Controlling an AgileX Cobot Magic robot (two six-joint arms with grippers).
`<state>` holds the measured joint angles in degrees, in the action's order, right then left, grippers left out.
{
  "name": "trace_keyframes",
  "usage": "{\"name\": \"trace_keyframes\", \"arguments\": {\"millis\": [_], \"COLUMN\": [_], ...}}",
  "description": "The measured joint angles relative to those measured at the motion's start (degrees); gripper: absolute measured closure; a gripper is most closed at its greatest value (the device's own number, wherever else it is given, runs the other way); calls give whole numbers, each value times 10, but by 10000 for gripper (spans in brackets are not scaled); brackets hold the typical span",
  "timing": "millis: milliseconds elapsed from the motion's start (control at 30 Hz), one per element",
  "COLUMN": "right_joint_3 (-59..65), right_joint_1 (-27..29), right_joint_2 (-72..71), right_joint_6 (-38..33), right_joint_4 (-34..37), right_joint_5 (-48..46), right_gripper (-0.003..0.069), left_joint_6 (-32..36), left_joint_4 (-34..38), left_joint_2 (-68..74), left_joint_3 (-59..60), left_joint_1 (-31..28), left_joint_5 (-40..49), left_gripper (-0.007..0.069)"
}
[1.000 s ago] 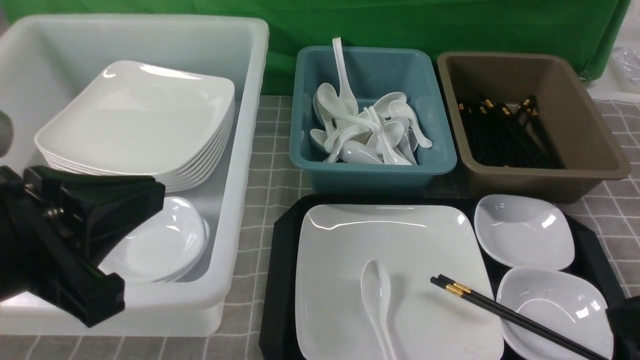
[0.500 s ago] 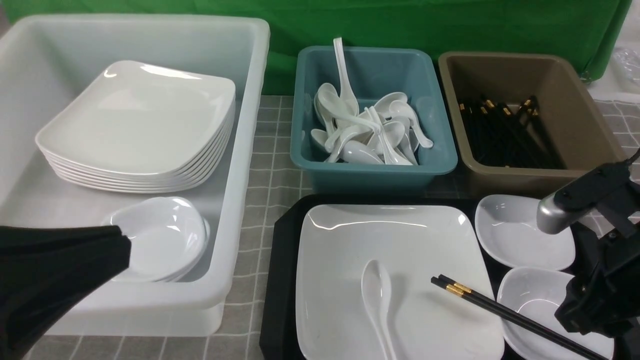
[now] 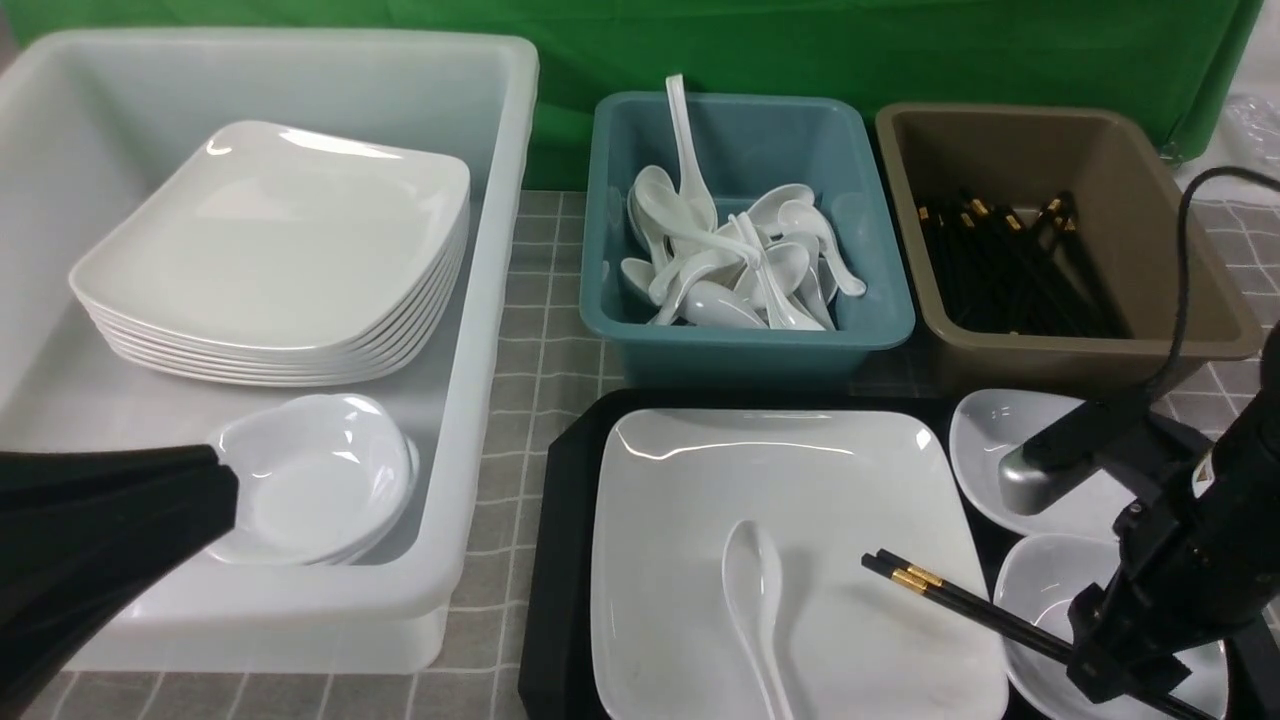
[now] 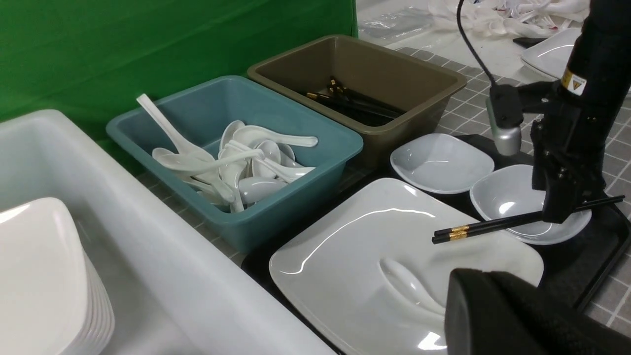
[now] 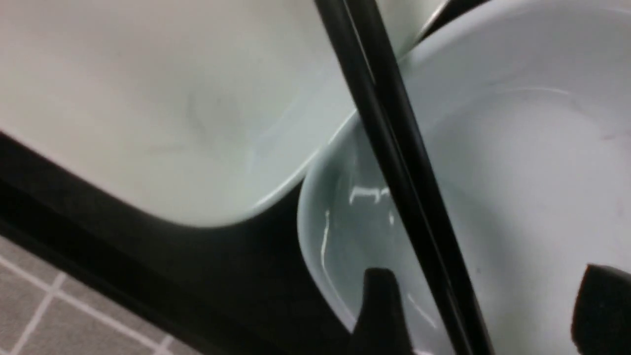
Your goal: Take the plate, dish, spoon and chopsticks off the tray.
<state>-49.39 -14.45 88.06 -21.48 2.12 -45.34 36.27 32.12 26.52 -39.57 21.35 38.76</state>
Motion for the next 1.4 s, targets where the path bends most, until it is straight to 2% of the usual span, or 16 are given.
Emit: {"name": "trace_keyframes", "arguments": {"millis": [333, 433, 533, 567, 633, 667, 700, 733, 767, 967, 1100, 1233, 1300, 1400], "right_joint_3": [0, 0, 0, 0, 0, 0, 0, 0, 0, 0, -6, -59, -111, -209], "right_joint_1": [0, 0, 0, 0, 0, 0, 0, 0, 0, 0, -25, -49, -42, -2], "right_joint_2": [52, 53, 53, 53, 53, 53, 53, 53, 53, 25, -35, -73, -67, -17], "right_joint_6": [-22, -32, -34, -34, -35, -36, -36, -40, -48, -73, -100, -65, -48, -9], "right_joint_4": [-1, -1, -1, -1, -1, -1, -1, -1, -1, -1, 3, 33, 56, 109], "right_joint_5": [48, 55, 65, 69, 68, 66, 65, 59, 53, 25, -8, 15, 29, 54], "right_gripper": [137, 180, 263, 328, 382, 453, 453, 512, 540, 538, 538, 538, 538, 538], "left_joint_6": [0, 0, 0, 0, 0, 0, 0, 0, 1, 1, 1, 1, 1, 1], "left_joint_4": [0, 0, 0, 0, 0, 0, 0, 0, 0, 0, 0, 0, 1, 12], "left_joint_2": [0, 0, 0, 0, 0, 0, 0, 0, 0, 0, 0, 0, 0, 0], "left_joint_3": [0, 0, 0, 0, 0, 0, 0, 0, 0, 0, 0, 0, 0, 0], "left_joint_1": [0, 0, 0, 0, 0, 0, 0, 0, 0, 0, 0, 0, 0, 0], "left_joint_5": [0, 0, 0, 0, 0, 0, 0, 0, 0, 0, -12, -62, -94, -158], "left_gripper": [603, 603, 603, 603, 603, 603, 603, 603, 603, 603, 603, 603, 603, 603]}}
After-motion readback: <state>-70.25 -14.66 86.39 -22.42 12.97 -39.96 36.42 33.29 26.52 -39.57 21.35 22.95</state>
